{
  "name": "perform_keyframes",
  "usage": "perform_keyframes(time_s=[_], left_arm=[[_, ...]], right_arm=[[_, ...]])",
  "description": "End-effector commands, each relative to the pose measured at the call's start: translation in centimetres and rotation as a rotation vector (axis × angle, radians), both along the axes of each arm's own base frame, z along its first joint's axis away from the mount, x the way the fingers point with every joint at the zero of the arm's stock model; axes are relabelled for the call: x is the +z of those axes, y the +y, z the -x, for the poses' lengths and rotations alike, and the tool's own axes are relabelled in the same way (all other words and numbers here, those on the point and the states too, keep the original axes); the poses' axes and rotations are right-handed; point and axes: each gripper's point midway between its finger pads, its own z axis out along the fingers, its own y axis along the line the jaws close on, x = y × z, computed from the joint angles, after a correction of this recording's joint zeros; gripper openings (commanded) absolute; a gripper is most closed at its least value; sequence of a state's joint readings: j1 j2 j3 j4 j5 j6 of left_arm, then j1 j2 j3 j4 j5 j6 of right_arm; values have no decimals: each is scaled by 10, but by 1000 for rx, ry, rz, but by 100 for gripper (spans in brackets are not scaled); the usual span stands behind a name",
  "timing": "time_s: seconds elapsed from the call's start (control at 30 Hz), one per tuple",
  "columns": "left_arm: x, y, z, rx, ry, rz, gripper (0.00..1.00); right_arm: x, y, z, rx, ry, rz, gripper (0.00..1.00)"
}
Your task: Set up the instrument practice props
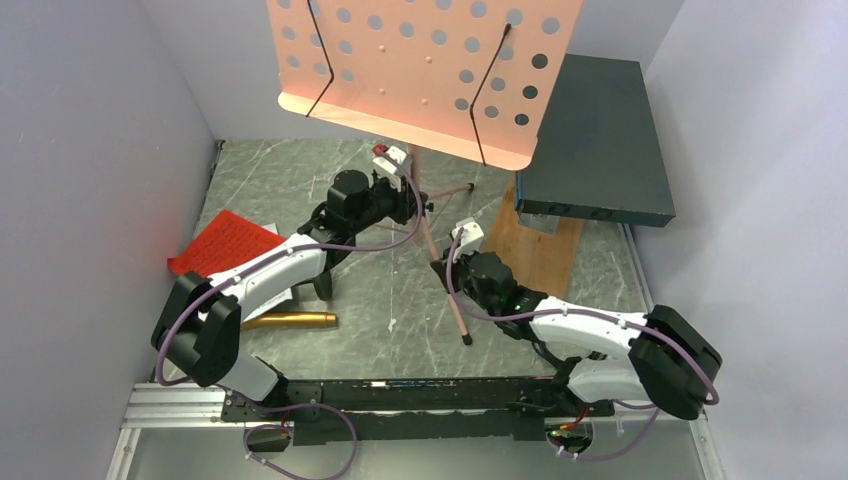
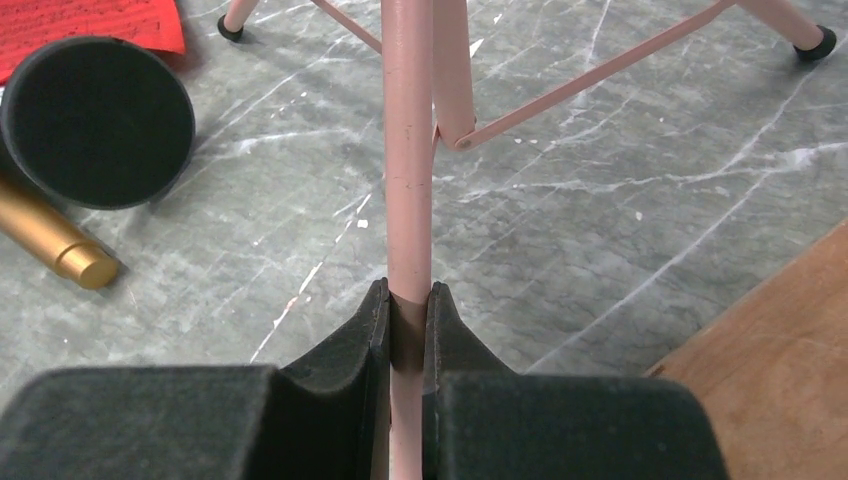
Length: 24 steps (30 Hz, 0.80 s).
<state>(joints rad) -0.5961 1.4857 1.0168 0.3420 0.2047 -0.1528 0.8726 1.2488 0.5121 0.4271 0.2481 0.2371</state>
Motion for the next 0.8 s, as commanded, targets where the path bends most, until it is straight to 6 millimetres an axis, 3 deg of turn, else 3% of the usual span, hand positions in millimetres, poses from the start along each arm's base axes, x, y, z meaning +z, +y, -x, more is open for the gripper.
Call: perform_keyframes(time_s=[0.0,0.07,0.3,0.5,0.67,0.77], left_arm=[[-2,1,3,38,161,109,0],[-1,0,4,41,169,123,4],[3,-2,15,70,175,127,42],[15,2,26,81,202,152,91],[14,16,59,76,311,200,98],[25,33,84,89,345,225,99]], right_arm=[[-48,-66,3,-175,76,220,0],[-48,-70,5,-181,74,218,0],[-47,-71,7,-178,66,210,0],[-38,-69,7,-174,56,182,0],[-29,-66,11,-159,50,123,0],[-30,-66,12,-155,46,124,3]])
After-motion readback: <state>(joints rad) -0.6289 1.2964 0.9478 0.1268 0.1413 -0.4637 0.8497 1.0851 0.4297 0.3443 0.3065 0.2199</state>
